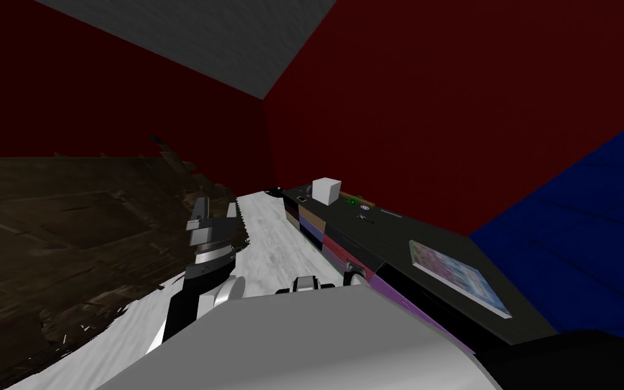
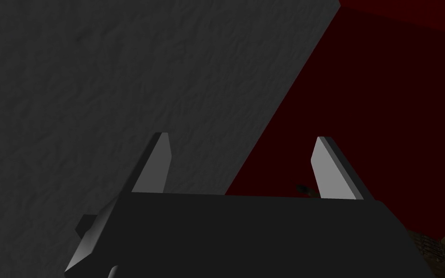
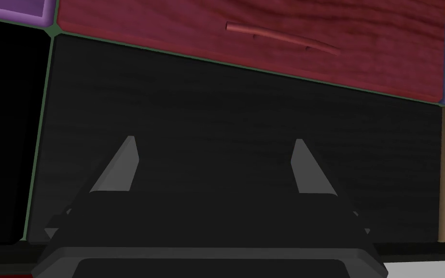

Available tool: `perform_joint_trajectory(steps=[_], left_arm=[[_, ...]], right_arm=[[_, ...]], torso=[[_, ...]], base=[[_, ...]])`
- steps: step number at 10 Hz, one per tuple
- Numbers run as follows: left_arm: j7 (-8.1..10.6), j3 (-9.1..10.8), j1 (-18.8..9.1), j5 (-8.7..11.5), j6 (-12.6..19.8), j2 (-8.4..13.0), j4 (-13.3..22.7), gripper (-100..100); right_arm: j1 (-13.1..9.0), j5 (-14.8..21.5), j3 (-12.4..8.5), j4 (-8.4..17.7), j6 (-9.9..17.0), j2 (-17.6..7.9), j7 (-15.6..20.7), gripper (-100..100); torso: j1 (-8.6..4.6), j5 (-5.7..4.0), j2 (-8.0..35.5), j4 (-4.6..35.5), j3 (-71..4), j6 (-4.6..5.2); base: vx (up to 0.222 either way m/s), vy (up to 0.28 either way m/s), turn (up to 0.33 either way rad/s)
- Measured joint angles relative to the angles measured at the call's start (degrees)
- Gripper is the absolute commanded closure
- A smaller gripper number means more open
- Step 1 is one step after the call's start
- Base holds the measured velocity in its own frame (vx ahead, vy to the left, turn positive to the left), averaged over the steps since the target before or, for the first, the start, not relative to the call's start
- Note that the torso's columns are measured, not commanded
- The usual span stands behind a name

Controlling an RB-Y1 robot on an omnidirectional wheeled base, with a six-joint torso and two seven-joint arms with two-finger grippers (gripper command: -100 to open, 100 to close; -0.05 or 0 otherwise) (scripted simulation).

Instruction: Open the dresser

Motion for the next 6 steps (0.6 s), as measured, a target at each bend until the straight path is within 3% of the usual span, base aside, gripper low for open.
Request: perform_joint_trajectory(steps=[6], left_arm=[[0.0,0.0,0.0,0.0,0.0,0.0,0.0,0]], right_arm=[[-2.01,7.71,1.41,8.04,5.84,-0.22,-0.23,-100]], torso=[[-0.03,-0.02,0.03,0.01,0.02,-0.01]], base=[[0.032,0.026,0.05]])
